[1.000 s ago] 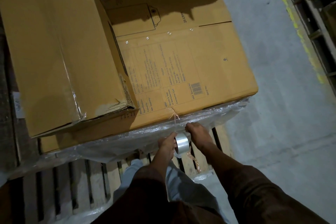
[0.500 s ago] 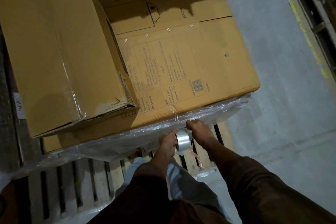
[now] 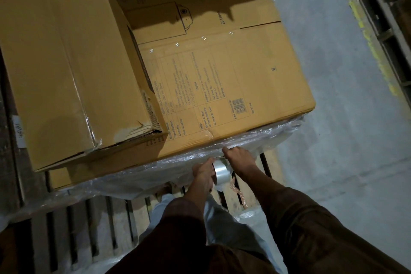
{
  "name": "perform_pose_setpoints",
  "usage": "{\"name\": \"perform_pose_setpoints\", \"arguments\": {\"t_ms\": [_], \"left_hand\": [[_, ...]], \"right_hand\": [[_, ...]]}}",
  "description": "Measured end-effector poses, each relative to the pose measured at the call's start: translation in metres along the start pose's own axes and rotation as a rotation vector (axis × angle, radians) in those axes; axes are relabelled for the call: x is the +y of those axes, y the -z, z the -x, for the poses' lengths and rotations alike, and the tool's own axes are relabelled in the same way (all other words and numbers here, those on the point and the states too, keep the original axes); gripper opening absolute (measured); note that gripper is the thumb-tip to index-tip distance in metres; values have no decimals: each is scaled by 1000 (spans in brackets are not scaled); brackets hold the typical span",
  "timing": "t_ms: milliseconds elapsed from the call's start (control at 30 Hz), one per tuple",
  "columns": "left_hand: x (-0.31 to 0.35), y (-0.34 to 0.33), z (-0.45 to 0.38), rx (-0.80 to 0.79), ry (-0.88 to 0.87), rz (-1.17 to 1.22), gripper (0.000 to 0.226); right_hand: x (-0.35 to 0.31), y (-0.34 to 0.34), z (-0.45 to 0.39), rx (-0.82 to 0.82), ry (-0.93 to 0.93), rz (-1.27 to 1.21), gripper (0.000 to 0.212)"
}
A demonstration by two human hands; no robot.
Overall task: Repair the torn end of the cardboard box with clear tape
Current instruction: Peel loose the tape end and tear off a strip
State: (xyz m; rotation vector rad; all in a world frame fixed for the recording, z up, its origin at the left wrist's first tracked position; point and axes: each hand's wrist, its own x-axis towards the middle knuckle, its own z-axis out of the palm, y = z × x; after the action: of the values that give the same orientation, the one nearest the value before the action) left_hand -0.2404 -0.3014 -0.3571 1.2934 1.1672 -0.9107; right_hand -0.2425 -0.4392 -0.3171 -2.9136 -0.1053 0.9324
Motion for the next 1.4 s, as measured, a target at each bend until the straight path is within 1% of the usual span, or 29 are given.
{"name": "perform_pose_setpoints", "arguments": {"t_ms": [167,233,300,400,467,533,600,633,667,700,733,800,833,867,900,933,967,1033,1067,1100,1133,1167,1267,1333,1400], "left_hand": [[3,-2,6,-25,12,50,34],[0,-1,7,-56,20,29,37],[-5,1,9,-112,37,27,37],[-12,5,7,-107,0,22,41],[-11,5,8,-94,1,24,39],[-9,5,11,-103,12,26,36],[-9,4,12,-101,9,13,33],[-10,3,11,-97,-1,15,30],[-10,3,13,-73,-11,15,26],[-11,3,12,-63,-24,12,26],[-10,5,15,-66,-27,2,26],[-8,8,17,-51,-42,12,24],[-8,9,18,-47,-47,12,22],[-8,10,18,-46,-52,6,21],[-9,12,18,-42,-61,4,22],[-10,13,17,-39,-62,4,22],[-11,13,15,-36,-60,12,23],[-13,13,13,-32,-49,33,27],[-13,12,13,-24,-47,30,30],[-12,12,15,-11,-51,21,34],[-12,11,15,-5,-53,11,39],[-12,11,17,-3,-50,0,42],[-11,13,19,-23,-49,-23,43],[-9,14,20,-48,-63,-27,43],[-7,14,23,-62,-87,-51,34]], "right_hand": [[0,4,-6,-14,17,97,42],[0,5,-2,-53,9,143,37],[4,3,6,-72,-45,165,26],[14,-2,20,-67,-223,100,20],[21,-5,22,9,-357,17,21],[27,-5,18,178,-450,-86,24],[26,7,10,359,-477,-245,25],[23,16,3,457,-474,-335,23],[21,26,-6,535,-468,-455,19],[19,36,-17,577,-473,-618,19],[21,40,-34,567,-472,-804,24],[33,33,-66,524,-489,-1051,38],[31,36,-71,514,-540,-1143,47],[25,38,-68,516,-620,-1183,51],[17,39,-61,508,-691,-1252,50],[8,35,-55,471,-714,-1309,45],[1,27,-49,357,-691,-1349,46],[-11,17,-37,-3,-595,-1362,69],[-13,12,-33,-163,-553,-1329,71],[-13,9,-29,-254,-512,-1297,61],[-14,6,-28,-280,-495,-1282,48],[-14,4,-27,-272,-491,-1288,41],[-16,2,-23,-161,-506,-1289,36],[-15,2,-24,-126,-534,-1281,29],[-15,2,-25,-97,-566,-1274,24]]}}
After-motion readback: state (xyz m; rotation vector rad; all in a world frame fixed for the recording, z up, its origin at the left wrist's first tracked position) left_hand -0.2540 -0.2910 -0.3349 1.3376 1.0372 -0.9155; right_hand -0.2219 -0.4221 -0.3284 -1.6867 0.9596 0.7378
